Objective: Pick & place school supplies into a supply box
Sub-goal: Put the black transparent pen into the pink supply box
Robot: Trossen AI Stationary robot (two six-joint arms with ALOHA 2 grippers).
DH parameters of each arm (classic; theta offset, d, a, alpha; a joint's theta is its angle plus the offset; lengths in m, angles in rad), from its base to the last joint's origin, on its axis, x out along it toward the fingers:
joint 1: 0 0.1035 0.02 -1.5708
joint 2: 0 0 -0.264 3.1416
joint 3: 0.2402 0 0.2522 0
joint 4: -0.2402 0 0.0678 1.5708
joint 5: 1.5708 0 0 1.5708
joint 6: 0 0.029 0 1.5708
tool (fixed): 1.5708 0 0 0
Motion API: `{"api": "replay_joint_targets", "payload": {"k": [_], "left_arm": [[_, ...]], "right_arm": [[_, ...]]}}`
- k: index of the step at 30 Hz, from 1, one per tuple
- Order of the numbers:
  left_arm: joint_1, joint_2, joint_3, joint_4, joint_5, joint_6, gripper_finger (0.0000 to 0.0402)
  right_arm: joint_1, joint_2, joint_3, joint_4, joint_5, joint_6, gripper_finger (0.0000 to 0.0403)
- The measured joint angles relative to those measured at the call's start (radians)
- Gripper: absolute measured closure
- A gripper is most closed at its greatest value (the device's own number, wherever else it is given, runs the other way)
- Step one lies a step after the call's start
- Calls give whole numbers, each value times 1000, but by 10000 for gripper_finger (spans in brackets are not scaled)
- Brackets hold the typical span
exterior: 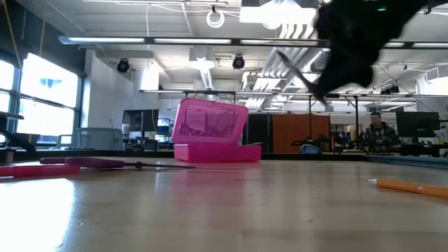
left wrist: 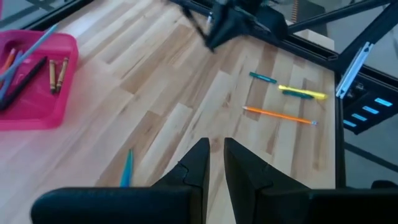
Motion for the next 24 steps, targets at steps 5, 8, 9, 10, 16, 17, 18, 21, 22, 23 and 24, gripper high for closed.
{"api": "replay_joint_targets", "payload": {"k": [5, 8, 9, 10, 16, 17, 18, 21, 22, 23, 24], "left_arm": [[0, 0, 0, 0, 4, -1, 321], [0, 0, 0, 0, 19, -1, 321], [0, 0, 0, 0, 29, -1, 321], [0, 0, 0, 0, 31, -1, 321], [0, 0, 0, 0, 33, 0, 321], [0, 0, 0, 0, 33, 7, 321], [0, 0, 0, 0, 33, 15, 321], [0, 0, 0, 0, 33, 24, 321], [0, 0, 0, 0, 33, 24, 321], [0, 0, 0, 0, 33, 23, 321], [0, 0, 0, 0, 33, 21, 321]], "right_arm": [[-263, 81, 2, 331, -240, -271, 392], [-406, 155, 6, 367, -296, -267, 395], [-451, 184, 14, 364, -315, -223, 394], [-494, 213, 23, 370, -331, -166, 393], [-659, 397, 35, 714, -356, 25, 384], [-677, 426, 35, 793, -389, 55, 384], [-692, 453, 35, 868, -412, 83, 385], [-738, 523, 36, 976, -472, 181, 388], [-750, 540, 36, 973, -477, 219, 388], [-759, 559, 36, 965, -479, 261, 388], [-766, 577, 35, 955, -479, 301, 387]]}}
